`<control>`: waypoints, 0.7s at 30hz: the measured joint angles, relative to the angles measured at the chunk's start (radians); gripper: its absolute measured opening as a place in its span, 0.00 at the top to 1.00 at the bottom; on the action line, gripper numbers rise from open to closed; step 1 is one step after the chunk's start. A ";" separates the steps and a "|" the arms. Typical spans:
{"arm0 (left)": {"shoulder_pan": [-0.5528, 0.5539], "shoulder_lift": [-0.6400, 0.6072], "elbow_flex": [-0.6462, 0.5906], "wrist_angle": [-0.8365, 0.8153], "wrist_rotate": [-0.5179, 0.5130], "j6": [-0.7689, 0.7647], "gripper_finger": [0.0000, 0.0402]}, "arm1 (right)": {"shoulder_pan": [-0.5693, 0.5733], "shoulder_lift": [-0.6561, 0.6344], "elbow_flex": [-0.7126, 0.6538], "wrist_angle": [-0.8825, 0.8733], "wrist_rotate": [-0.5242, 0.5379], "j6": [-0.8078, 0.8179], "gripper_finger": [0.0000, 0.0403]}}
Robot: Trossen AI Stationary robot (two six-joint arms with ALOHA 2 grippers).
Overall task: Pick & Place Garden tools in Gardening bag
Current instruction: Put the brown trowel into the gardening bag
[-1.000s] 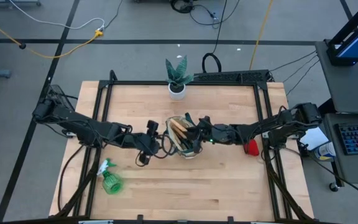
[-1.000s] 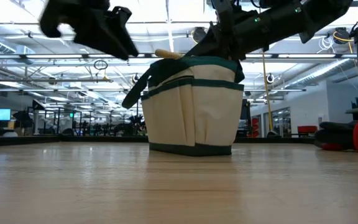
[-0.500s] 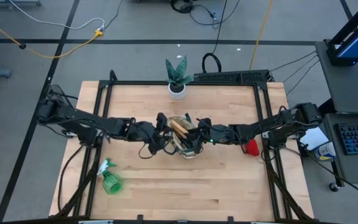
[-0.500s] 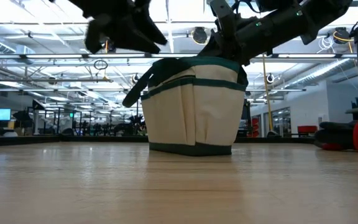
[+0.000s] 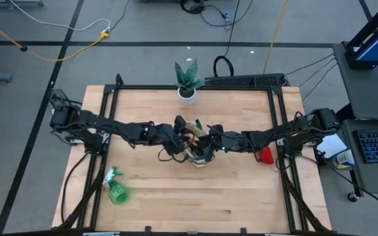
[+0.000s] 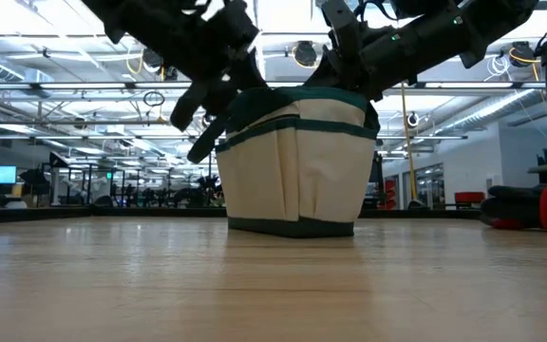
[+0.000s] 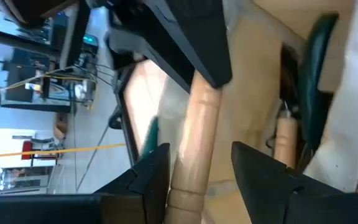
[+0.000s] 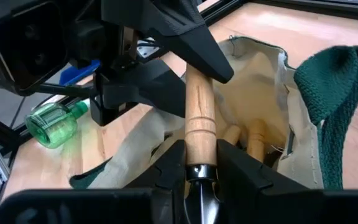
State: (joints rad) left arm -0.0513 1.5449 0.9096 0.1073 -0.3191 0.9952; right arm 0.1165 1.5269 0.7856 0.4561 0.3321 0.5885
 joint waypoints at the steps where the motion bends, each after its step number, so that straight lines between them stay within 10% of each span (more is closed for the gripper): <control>1: 0.000 0.006 0.000 0.000 0.000 0.001 0.56 | 0.000 0.000 0.000 -0.004 -0.001 0.000 0.83; 21: 0.018 0.016 -0.001 0.028 0.021 0.128 0.82 | -0.005 0.000 0.000 -0.023 -0.021 -0.054 0.80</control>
State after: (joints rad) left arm -0.0332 1.5604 0.9085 0.1351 -0.2983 1.1232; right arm 0.1119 1.5265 0.7856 0.4335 0.3114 0.5346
